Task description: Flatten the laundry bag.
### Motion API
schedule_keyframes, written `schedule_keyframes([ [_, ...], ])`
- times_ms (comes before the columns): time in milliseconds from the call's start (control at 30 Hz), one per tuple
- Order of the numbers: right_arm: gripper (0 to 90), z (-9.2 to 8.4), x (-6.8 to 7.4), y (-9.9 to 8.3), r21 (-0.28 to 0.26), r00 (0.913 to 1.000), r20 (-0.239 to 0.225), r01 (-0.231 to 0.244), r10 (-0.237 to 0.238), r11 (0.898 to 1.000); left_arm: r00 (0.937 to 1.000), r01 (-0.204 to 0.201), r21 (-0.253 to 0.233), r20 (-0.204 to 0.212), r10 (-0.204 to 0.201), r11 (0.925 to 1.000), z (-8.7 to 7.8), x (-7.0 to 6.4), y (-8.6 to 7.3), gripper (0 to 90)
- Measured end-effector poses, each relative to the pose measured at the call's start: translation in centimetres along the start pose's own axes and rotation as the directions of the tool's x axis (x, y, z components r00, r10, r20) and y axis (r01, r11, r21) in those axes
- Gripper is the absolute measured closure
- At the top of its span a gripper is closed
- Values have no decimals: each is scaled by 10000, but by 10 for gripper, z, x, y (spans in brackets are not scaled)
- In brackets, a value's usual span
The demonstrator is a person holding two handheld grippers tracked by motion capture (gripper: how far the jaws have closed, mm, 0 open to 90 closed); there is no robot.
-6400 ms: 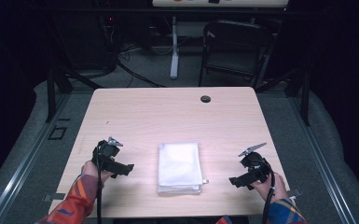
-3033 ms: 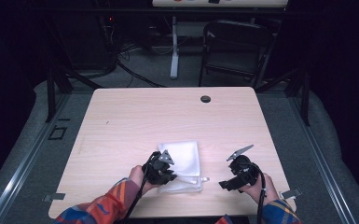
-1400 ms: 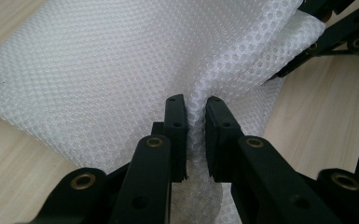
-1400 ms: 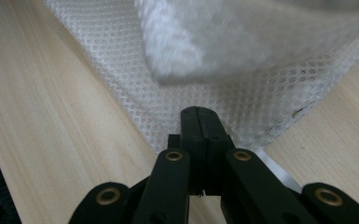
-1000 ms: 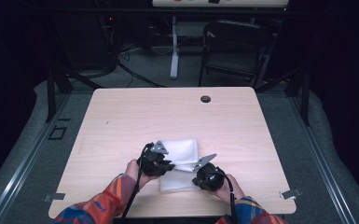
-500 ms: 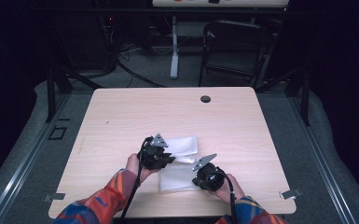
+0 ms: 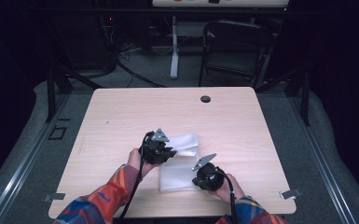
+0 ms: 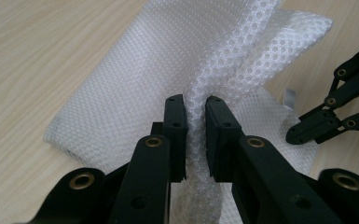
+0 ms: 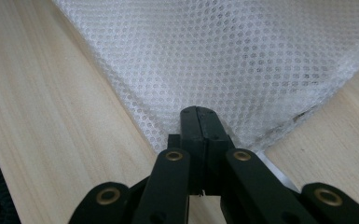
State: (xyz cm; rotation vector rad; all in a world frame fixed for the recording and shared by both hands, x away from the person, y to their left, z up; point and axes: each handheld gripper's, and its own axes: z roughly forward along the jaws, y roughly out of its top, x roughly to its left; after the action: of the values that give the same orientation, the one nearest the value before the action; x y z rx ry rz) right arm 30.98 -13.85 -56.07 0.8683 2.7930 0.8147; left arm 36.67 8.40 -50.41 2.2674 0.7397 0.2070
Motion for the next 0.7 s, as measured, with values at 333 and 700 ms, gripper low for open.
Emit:
schedule_keyframes([
  [333,900,0,0,0,74,10000,-53,36,-36,10000,9998,61,-201,-197,-65,9998,3,8,9,802],
  [700,900,-2,2,1,350,9992,-335,237,-225,9991,9991,160,-362,-390,-174,9992,4,18,18,799],
])
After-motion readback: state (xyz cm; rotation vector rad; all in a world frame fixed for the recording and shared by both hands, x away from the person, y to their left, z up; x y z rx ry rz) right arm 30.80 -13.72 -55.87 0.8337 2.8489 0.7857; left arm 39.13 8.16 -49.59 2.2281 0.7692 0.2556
